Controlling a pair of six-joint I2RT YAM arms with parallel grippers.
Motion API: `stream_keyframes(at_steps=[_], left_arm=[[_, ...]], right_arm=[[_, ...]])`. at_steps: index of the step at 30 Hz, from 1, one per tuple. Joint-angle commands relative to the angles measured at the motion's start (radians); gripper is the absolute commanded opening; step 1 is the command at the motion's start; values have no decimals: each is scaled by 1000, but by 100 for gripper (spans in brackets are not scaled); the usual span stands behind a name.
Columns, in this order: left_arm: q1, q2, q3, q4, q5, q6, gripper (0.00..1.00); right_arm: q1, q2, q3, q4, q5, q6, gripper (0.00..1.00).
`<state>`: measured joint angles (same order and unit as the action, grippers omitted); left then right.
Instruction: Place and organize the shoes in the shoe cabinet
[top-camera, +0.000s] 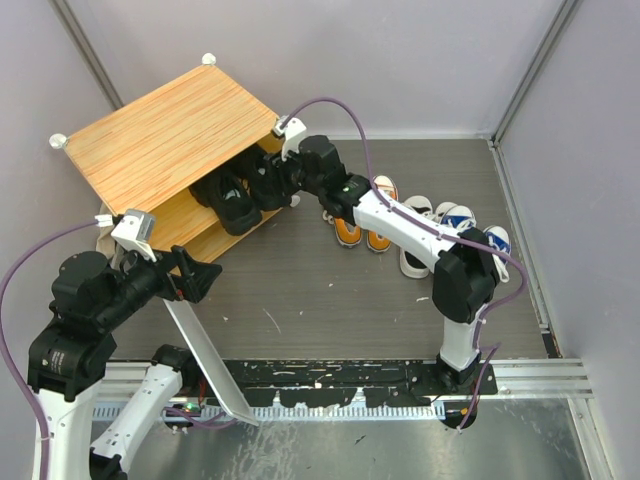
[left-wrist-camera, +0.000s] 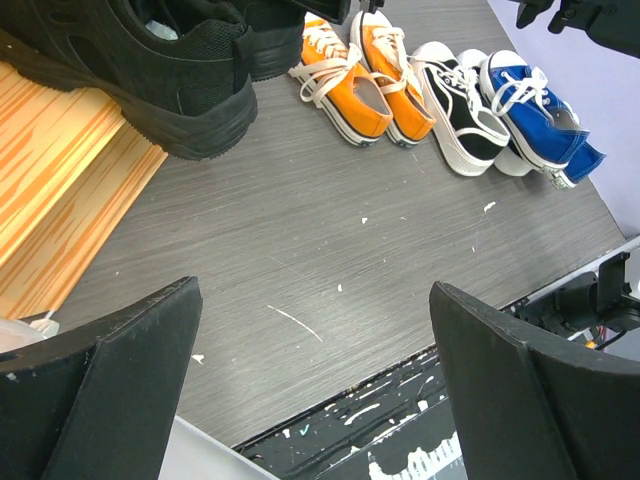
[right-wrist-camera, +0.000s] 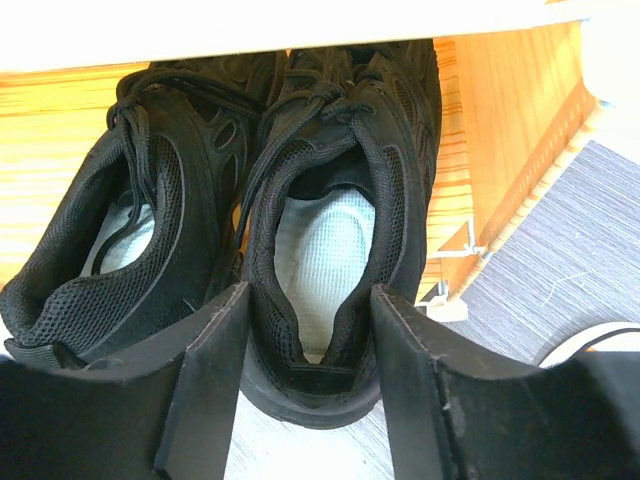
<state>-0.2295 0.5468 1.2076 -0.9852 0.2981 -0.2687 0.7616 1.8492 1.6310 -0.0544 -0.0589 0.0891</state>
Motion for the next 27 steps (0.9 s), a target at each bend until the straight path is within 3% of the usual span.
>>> stream_keyframes(at_steps=[1, 2, 5, 6, 20, 27], left_arm=[[1, 11, 8, -43, -13, 5, 98], [1, 10, 10, -43, -14, 5, 98], [2, 12, 13, -42, -14, 5, 98], [2, 13, 15, -43, -14, 6, 98], [2, 12, 26, -44, -8, 6, 98], [1, 13, 19, -47, -10, 11, 98]], right_arm=[[1, 15, 49, -21, 9, 9, 54], [1, 18, 50, -24, 12, 9, 47], [-1, 29, 74, -32, 23, 6, 10], [-1, 33, 85, -34, 30, 5, 2], [-2, 91, 323, -22, 97, -75, 1], [-4, 139, 325, 88, 114, -121, 1]])
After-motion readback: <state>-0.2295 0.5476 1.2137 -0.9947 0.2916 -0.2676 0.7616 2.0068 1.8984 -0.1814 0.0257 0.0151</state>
